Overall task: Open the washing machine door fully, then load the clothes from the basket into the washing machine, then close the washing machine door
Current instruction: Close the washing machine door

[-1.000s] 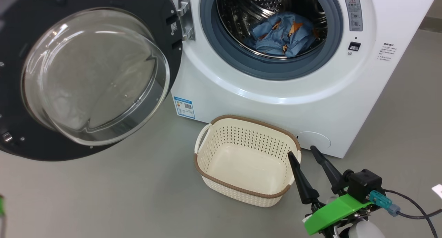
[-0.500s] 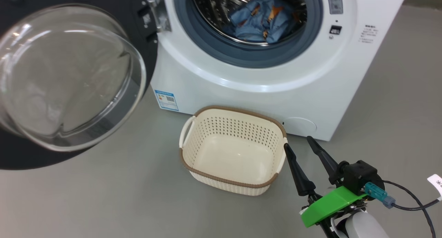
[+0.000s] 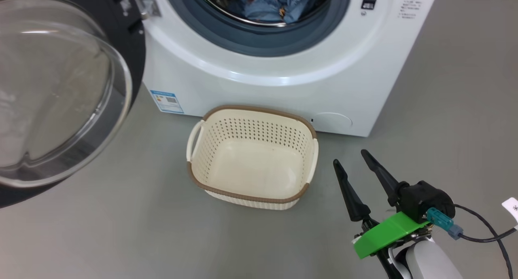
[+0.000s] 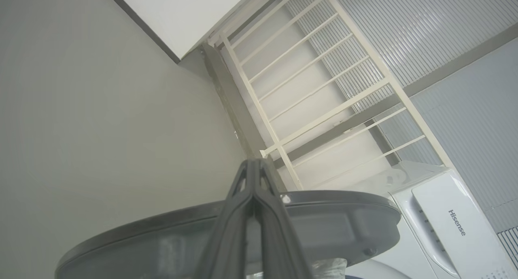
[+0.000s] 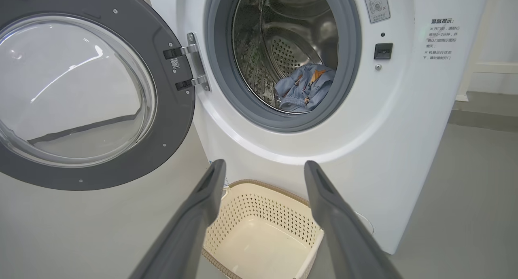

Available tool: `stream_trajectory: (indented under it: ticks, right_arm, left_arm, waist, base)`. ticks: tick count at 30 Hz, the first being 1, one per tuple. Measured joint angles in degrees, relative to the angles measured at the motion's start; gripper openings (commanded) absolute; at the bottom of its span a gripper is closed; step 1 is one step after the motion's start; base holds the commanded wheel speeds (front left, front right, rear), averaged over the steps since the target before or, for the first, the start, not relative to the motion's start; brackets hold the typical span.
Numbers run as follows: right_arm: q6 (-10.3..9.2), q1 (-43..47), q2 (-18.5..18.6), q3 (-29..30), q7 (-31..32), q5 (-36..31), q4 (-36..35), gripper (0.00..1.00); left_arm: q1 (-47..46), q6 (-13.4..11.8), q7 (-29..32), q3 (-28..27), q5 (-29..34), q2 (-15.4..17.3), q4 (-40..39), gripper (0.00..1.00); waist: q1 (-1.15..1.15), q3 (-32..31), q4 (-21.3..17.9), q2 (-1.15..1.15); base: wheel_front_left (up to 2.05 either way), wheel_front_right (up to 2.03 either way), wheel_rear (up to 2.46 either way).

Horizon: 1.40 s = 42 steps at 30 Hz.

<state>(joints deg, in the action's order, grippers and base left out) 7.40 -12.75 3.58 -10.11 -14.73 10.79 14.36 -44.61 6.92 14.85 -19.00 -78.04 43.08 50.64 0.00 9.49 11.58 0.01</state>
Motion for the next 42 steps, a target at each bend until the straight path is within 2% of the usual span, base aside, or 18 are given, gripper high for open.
stream_trajectory:
  ticks: [9,23,32,42]
  right_arm:
    - [0.0,-0.2,0.0,0.0,0.0,-0.6,-1.8,1.0]
    - [0.0,-0.2,0.0,0.2,0.0,-1.2,-3.9,1.0]
    - [0.0,-0.2,0.0,0.3,0.0,-1.2,-3.1,1.0]
    - [0.0,-0.1,0.0,0.1,0.0,0.0,-1.1,1.0]
  left_arm:
    - [-3.5,0.0,-0.2,-2.3,-3.1,3.6,10.6,0.0]
    - [-5.7,0.0,0.9,-3.7,-5.3,6.2,17.8,0.0]
    - [-5.5,0.2,11.0,-1.0,-5.2,7.3,19.3,0.0]
    - [-0.6,0.2,25.9,1.1,-6.6,5.9,13.2,0.0]
  waist:
    - [0.0,3.1,-2.9,0.0]
    - [0.0,6.6,-6.3,0.0]
    - [0.0,4.8,-5.9,0.0]
    - [0.0,1.0,-4.6,0.0]
  base:
    - [0.0,0.0,0.0]
    - [0.0,0.0,0.0]
    - [0.0,0.0,0.0]
    - [0.0,0.0,0.0]
